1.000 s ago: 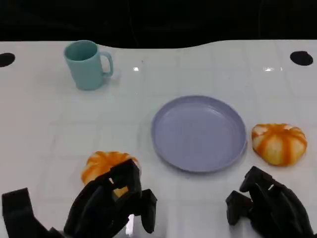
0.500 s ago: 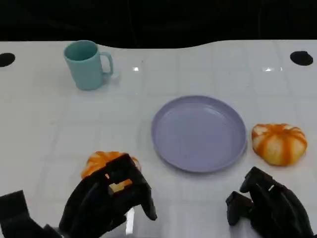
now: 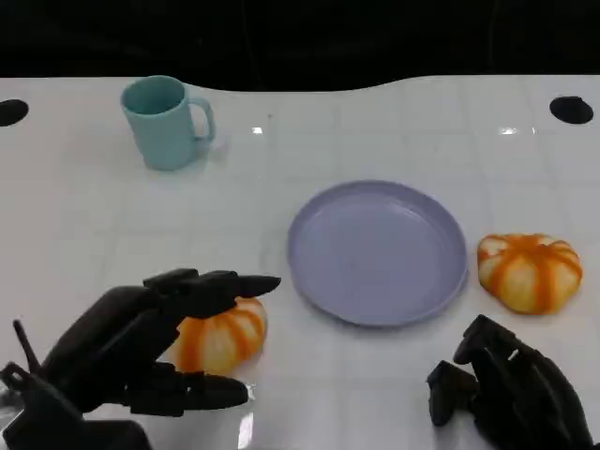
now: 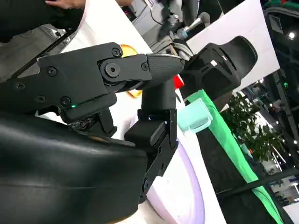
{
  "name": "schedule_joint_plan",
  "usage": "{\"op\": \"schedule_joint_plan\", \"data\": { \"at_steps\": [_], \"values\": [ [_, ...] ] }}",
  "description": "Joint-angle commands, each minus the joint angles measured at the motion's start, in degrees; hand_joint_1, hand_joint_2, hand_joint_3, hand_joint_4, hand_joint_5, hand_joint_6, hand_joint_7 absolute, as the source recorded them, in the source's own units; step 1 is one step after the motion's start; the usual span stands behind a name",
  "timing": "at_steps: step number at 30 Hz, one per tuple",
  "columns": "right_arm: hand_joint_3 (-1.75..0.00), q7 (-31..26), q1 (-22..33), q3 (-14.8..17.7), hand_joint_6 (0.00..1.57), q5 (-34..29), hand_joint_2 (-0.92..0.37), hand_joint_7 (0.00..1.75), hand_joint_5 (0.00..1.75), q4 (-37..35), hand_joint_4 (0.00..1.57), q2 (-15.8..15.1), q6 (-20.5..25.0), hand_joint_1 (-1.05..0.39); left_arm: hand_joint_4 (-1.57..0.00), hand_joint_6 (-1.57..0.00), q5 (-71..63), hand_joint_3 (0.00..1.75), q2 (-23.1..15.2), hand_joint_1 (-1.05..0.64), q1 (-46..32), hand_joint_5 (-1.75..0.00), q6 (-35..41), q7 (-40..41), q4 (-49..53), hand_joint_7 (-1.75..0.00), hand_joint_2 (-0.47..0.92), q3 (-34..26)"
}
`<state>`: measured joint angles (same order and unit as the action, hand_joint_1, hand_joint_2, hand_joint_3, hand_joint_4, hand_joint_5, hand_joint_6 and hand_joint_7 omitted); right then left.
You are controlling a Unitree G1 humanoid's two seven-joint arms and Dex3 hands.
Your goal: Grasp the bread from the table and place it into the plate.
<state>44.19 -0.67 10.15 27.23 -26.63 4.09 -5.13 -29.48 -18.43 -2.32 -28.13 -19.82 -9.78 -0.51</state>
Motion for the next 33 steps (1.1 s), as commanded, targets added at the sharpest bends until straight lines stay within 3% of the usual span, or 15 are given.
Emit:
{"op": "schedule_joint_plan", "data": {
  "at_steps": [1, 5, 7, 10, 21, 28, 29, 30, 31, 32, 33],
  "values": [
    [-0.25, 0.01, 0.13, -0.02, 0.70, 0.28, -0.92, 1.40, 1.68, -0.21, 0.77, -0.29, -0.13, -0.55, -0.17, -0.28, -15.73, 0.06, -4.38, -0.77, -0.03, -0.53, 3.05, 4.60, -5.61, -0.01, 0.92, 1.39],
    [-0.26, 0.34, 0.13, -0.02, 0.69, 0.43, -0.92, 1.40, 1.68, -0.25, 0.77, -0.22, -0.29, -0.55, -0.15, -0.21, -26.68, 0.09, -6.58, -0.80, 0.81, -0.37, 9.98, 0.18, -8.85, 0.00, 0.92, 4.91],
    [-0.26, 0.14, 0.16, 0.00, 0.69, 0.43, -0.92, 1.40, 1.68, -0.10, 0.77, -0.17, -0.15, -0.55, -0.24, -0.23, -29.96, 0.03, -6.80, -0.80, 1.82, -0.23, 11.92, 0.60, -7.77, -0.01, 0.91, 7.03],
    [-0.25, -0.20, 0.25, -0.07, 0.70, 0.25, -0.92, 1.40, 1.68, 0.11, 0.78, -0.17, -0.08, -0.56, -0.28, -0.25, -31.20, 0.00, -6.53, -0.78, 3.78, -0.17, 14.23, 0.84, -4.12, -0.01, 0.88, 9.84],
    [-0.25, -0.20, 0.30, -0.02, 0.69, 0.41, -0.92, 1.40, 1.68, 0.42, 0.78, -0.38, 0.09, -0.56, -0.36, -0.25, -31.71, 0.01, -5.80, -0.68, 13.75, -0.13, 18.35, 6.41, 16.55, 0.00, 0.88, 19.31],
    [-0.25, -0.04, 0.77, 0.25, 0.69, 0.57, -0.92, 1.40, 1.68, 0.19, 0.78, -0.54, 0.03, -0.55, -0.58, -0.44, -29.40, 0.08, -4.51, -0.46, 19.55, -0.21, 16.66, 17.34, 31.94, -0.06, 0.92, 23.78],
    [-0.23, 0.07, 0.81, 0.34, 0.69, 0.70, -0.92, 1.40, 1.67, 0.11, 0.78, -0.58, 0.13, -0.55, -0.56, -0.59, -28.79, 0.12, -4.28, -0.40, 20.09, -0.63, 15.90, 19.82, 33.97, -0.05, 0.92, 24.16],
    [-0.23, 0.26, 0.81, 0.41, 0.70, 0.83, -0.92, 1.39, 1.67, 0.01, 0.78, -0.65, 0.24, -0.55, -0.50, -0.67, -28.10, 0.15, -4.12, -0.37, 20.59, -0.89, 14.95, 22.31, 35.88, -0.04, 0.92, 24.49],
    [-0.23, 0.46, 0.79, 0.44, 0.70, 0.84, -0.92, 1.39, 1.67, -0.13, 0.78, -0.76, 0.24, -0.55, -0.50, -0.75, -27.59, 0.17, -4.11, -0.35, 21.08, -1.07, 13.44, 25.91, 37.95, -0.05, 0.92, 24.83],
    [-0.24, 0.45, 0.77, 0.40, 0.69, 0.65, -0.92, 1.40, 1.68, -0.19, 0.78, -0.84, 0.14, -0.55, -0.61, -0.93, -27.04, 0.31, -4.18, -0.32, 21.49, -1.22, 12.06, 28.69, 39.52, -0.10, 0.92, 25.08],
    [-0.24, 0.41, 0.74, 0.37, 0.69, 0.50, -0.92, 1.40, 1.68, -0.23, 0.78, -0.92, 0.13, -0.55, -0.68, -1.03, -26.02, 0.39, -4.15, -0.31, 21.91, -1.25, 9.77, 32.42, 41.57, -0.13, 0.91, 25.04]
  ]
}}
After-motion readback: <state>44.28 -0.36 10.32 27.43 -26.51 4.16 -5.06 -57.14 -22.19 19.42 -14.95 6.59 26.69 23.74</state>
